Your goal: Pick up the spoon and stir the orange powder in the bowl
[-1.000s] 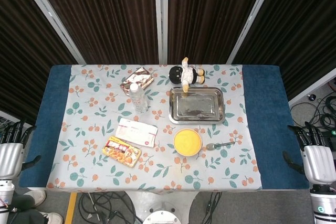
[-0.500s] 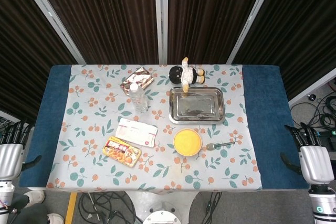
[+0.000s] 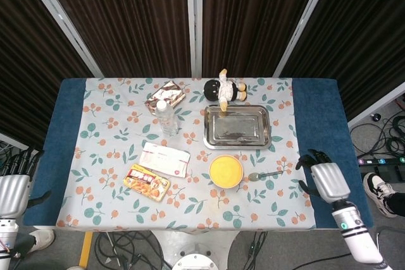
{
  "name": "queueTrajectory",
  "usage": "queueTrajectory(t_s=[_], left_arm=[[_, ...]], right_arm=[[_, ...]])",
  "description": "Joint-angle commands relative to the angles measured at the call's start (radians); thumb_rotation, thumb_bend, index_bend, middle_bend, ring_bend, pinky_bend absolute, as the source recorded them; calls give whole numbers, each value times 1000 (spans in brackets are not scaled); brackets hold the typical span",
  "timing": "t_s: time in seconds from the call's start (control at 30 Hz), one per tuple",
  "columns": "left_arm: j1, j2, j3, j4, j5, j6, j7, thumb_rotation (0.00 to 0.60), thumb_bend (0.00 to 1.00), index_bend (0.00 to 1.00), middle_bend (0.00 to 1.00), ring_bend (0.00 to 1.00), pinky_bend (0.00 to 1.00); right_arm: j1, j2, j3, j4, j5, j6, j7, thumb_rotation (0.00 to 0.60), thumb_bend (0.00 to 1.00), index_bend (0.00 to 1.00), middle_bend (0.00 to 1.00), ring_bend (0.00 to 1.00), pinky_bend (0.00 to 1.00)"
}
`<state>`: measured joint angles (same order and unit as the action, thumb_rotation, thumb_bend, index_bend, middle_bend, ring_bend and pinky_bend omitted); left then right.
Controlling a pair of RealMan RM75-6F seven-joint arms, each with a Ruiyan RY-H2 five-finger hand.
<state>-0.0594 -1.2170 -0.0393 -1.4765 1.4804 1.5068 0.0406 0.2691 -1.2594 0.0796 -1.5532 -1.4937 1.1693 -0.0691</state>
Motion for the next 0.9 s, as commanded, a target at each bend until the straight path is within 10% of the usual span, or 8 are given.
queueTrajectory(t_s=[0.03,0.9], left_arm=[[0,-2,0,4,-3,-3,-5,600,91,160,76,92,120],[-2,-6,3,32,-12,-26,-57,600,90,162,76,92,120]], right_arm=[[80,-94,4,92,52,-116,-46,600,245,433,287,119,166],[130,-363,-50,389,0,-49,-168,600,312,440,141,0,0]])
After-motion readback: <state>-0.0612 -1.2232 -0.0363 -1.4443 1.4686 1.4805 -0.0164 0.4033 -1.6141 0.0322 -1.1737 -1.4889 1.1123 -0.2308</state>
